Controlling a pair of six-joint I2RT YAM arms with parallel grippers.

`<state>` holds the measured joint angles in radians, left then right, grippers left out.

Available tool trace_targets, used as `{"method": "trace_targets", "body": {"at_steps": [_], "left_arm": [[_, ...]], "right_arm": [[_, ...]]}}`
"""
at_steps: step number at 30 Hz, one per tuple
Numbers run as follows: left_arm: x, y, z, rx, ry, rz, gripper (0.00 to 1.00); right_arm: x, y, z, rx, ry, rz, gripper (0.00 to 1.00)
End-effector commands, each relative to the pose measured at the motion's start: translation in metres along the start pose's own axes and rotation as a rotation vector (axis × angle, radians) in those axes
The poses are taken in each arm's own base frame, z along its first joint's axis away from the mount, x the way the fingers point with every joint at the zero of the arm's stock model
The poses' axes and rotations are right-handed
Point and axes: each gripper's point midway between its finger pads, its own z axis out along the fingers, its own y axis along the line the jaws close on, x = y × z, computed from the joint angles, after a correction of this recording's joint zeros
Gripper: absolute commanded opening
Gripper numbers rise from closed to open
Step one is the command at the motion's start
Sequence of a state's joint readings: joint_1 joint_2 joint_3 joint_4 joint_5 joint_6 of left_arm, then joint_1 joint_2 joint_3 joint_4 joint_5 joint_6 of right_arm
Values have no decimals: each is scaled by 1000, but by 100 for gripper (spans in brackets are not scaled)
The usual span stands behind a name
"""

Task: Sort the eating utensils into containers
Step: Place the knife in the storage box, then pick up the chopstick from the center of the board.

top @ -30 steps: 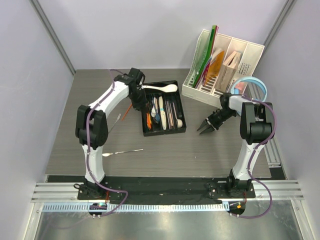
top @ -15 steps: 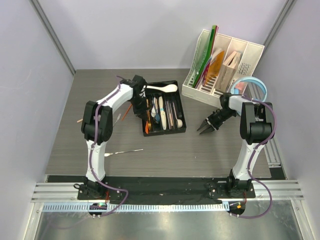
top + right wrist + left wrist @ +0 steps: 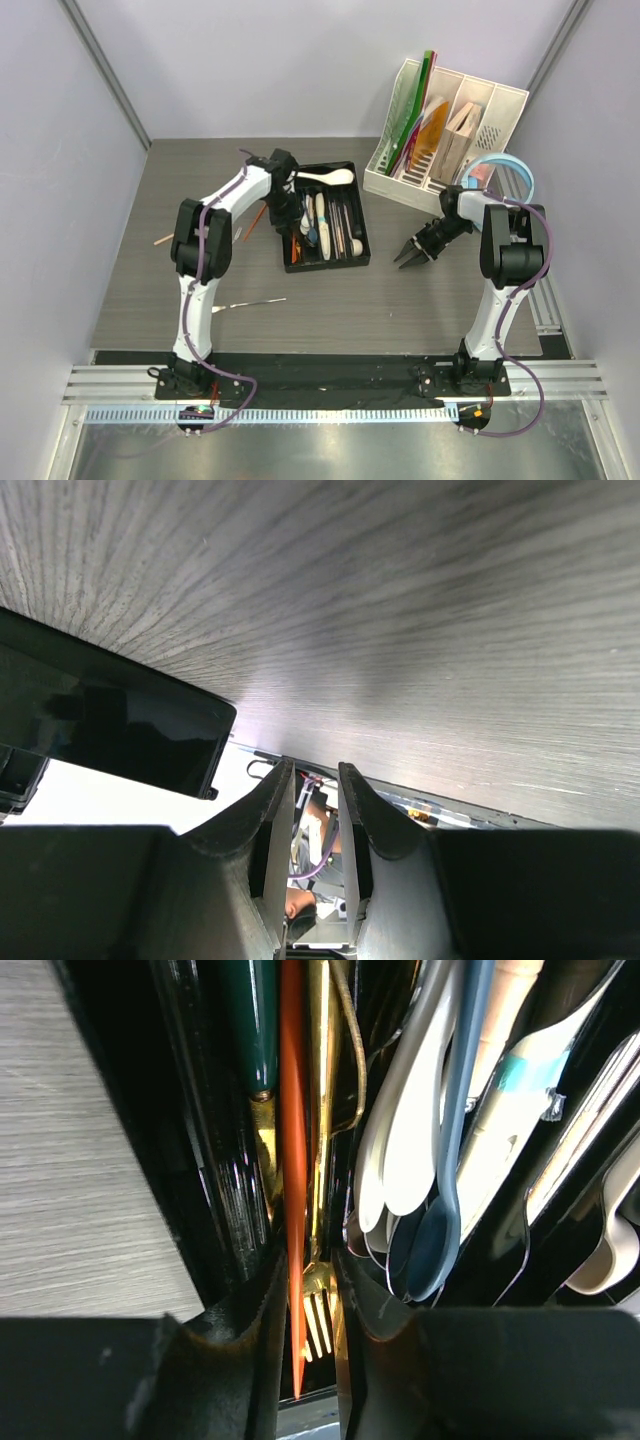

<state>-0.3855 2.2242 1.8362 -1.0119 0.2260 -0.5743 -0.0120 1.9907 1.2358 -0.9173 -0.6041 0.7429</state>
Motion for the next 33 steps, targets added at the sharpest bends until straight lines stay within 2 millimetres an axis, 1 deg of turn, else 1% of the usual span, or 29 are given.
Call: {"method": "trace_targets", "body": {"at_steps": [1,3,4,5,6,7,8,10,13,14,15,16,17,18,20,21,22,23,25,27,28,29,30,31,33], "left_arm": [[-19,8,-45,-57,-154,27,28],[-29,7,-65,-60,-231,48,30],[-35,7,-84,-71,-297,56,35],[-42,3,-97,-60,-350,65,38],[-45,0,-105,-47,-378,82,40],[-51,3,-116,-68,-426,82,43],[-55,0,-130,-53,-470,85,45],[-61,0,-144,-46,-505,84,45],[-70,22,-154,-150,-551,72,45],[-77,35,-159,-207,-576,65,45],[-80,43,-155,-240,-574,67,45],[-85,55,-154,-273,-570,80,45],[-89,63,-149,-298,-564,88,45],[-94,74,-133,-341,-530,102,45],[-102,87,-121,-406,-496,148,43],[-107,97,-104,-464,-462,156,43],[-114,98,-106,-477,-475,160,41],[-121,98,-103,-479,-486,175,41],[-127,94,-88,-438,-480,201,42],[-138,88,-80,-404,-498,231,43],[-141,92,-66,-415,-476,230,43],[-141,93,-60,-415,-459,224,43],[-144,96,-58,-406,-457,213,43],[-142,94,-46,-381,-427,215,43],[-139,95,-38,-367,-410,213,42]], "right_arm": [[4,-1,3,23,27,27,30],[3,-1,3,23,25,28,30],[3,-1,3,24,24,28,30],[2,0,2,24,23,27,30],[2,0,3,24,24,27,30],[2,-1,3,25,27,27,30],[2,0,3,25,27,28,30],[2,0,3,27,27,24,30],[1,1,3,26,26,23,30],[1,0,3,31,26,24,30],[1,0,3,31,26,23,30],[1,0,3,34,28,18,30],[2,-2,3,37,29,19,30],[2,-3,4,43,34,21,30],[4,-6,5,55,43,19,30],[3,-7,5,59,43,16,30],[4,-8,4,65,45,11,30],[3,-8,3,67,41,8,30],[3,-8,2,76,40,2,30],[1,-6,0,77,33,-6,29],[1,-6,-1,80,34,-5,30],[1,-5,-1,80,31,-5,29],[1,-4,-2,79,30,-6,29],[1,-5,-2,82,30,-3,29],[1,-5,-2,83,29,2,29]]}}
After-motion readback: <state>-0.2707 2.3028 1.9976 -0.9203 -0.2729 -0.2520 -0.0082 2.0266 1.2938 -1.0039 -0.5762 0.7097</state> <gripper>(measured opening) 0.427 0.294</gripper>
